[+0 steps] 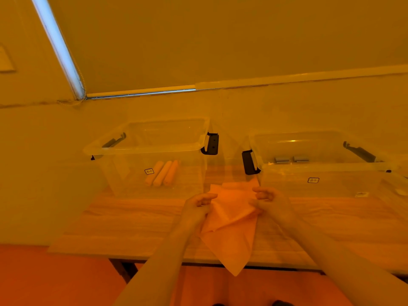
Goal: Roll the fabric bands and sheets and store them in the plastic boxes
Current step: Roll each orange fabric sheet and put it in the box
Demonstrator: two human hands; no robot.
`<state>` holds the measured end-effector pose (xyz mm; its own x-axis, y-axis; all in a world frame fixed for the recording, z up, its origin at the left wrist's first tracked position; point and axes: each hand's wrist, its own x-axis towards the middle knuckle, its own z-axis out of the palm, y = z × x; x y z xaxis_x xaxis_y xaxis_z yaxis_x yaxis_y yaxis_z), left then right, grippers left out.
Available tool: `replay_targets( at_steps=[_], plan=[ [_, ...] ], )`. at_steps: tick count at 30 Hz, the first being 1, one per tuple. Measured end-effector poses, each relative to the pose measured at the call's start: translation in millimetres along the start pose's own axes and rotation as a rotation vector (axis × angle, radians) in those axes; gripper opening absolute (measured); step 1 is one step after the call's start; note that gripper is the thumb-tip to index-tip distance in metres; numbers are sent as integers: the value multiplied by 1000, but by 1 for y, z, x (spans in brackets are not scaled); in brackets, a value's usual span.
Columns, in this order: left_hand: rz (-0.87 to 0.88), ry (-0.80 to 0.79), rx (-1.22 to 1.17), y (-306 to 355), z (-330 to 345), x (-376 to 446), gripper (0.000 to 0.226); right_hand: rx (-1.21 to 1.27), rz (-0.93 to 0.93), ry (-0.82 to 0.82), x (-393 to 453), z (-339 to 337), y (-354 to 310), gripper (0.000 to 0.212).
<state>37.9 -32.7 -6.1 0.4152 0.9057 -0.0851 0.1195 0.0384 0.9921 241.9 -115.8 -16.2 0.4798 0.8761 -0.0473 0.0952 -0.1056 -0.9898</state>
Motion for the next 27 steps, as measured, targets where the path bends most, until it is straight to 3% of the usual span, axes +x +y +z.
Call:
replay_targets(
  at_steps=[5, 9, 13, 19, 27],
  plan=[
    [-20, 0, 20, -3, -2, 0, 34, -34, 118, -51, -4, 0, 2, 26],
    [-56, -50, -58, -10, -5, 1, 25, -80, 47, -67, -10, -1, 4, 26],
    [-71, -52, 20, -14, -7, -2, 22, -134, -26, -59, -13, -2, 3, 20],
    [-198, -206, 66, -4, -8, -11, 26, -121, -60, -76, -19, 1, -8, 21],
    [-31, -35, 9, 32, -20, -11, 29, -96, -156, -19, -27, -3, -40, 26]
  ],
)
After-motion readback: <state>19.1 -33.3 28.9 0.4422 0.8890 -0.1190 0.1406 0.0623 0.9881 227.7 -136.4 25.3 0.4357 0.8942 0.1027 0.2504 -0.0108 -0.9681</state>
